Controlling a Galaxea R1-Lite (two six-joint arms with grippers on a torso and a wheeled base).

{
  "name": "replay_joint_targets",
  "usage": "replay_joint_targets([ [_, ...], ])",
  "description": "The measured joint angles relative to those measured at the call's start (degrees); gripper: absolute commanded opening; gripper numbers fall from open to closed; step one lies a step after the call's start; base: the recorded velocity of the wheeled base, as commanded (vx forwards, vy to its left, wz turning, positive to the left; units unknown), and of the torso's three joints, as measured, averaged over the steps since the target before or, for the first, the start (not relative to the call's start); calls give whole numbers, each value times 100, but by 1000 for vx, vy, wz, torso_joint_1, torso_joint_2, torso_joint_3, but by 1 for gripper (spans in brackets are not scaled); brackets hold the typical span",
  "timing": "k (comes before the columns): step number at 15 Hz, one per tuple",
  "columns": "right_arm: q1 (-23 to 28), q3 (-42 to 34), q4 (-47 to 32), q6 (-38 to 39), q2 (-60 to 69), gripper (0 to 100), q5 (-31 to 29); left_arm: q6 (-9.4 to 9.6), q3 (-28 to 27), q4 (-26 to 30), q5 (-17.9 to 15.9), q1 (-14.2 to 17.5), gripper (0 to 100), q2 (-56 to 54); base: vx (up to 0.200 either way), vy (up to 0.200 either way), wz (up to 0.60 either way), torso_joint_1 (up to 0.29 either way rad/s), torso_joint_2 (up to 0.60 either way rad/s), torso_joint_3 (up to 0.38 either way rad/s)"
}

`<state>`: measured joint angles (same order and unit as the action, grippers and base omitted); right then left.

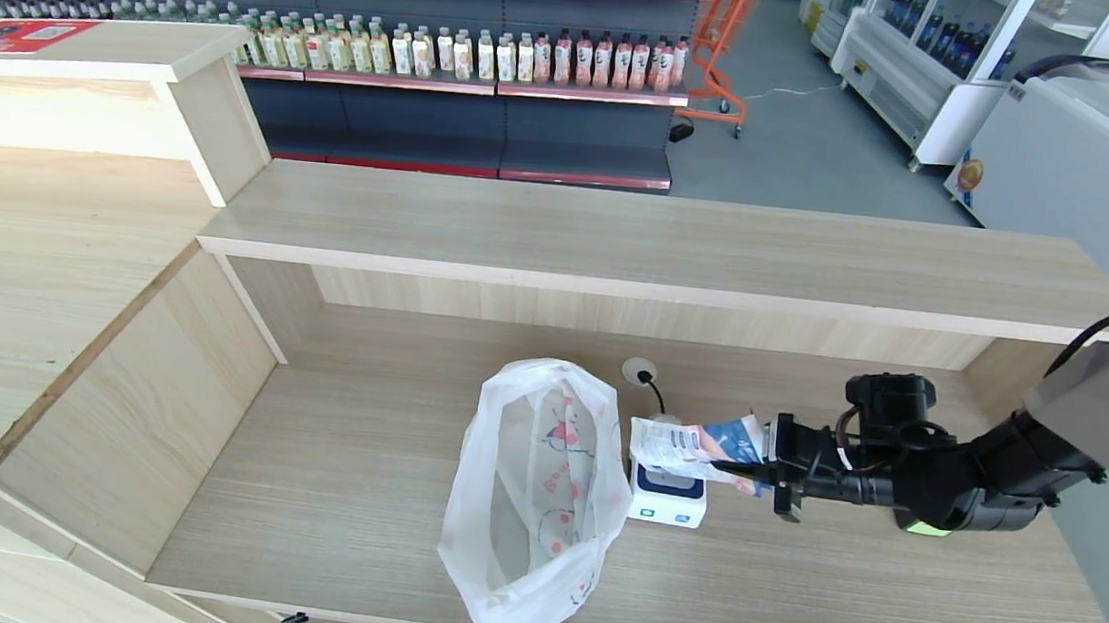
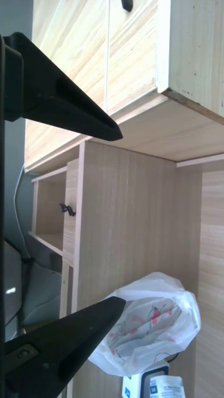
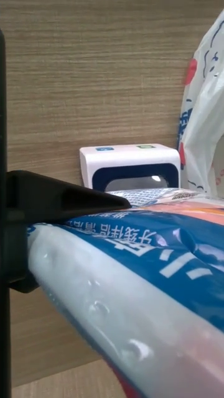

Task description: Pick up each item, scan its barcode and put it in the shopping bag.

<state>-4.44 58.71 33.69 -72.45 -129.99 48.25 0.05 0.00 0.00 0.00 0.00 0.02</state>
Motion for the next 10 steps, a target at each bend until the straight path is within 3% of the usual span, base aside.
replay_joint_targets([
  [2,-5,2,10,262,6,0,6,0,0,0,0,0,100,0,0,0,0,0,0,0],
  [4,-16,-2,5,1081,173,0,9,2,0,0,0,0,100,0,0,0,0,0,0,0],
  [5,-49,-48,-1,1938,361,0,-17,0,0,0,0,0,100,0,0,0,0,0,0,0],
  [8,-407,-290,-178,6058,1345,0,-807,0,0,0,0,0,100,0,0,0,0,0,0,0],
  [9,-653,-356,-468,6933,1674,0,-1191,0,0,0,0,0,100,0,0,0,0,0,0,0],
  [10,-909,-411,-740,7329,1952,0,-1385,-2,0,0,0,0,100,0,0,0,0,0,0,0],
])
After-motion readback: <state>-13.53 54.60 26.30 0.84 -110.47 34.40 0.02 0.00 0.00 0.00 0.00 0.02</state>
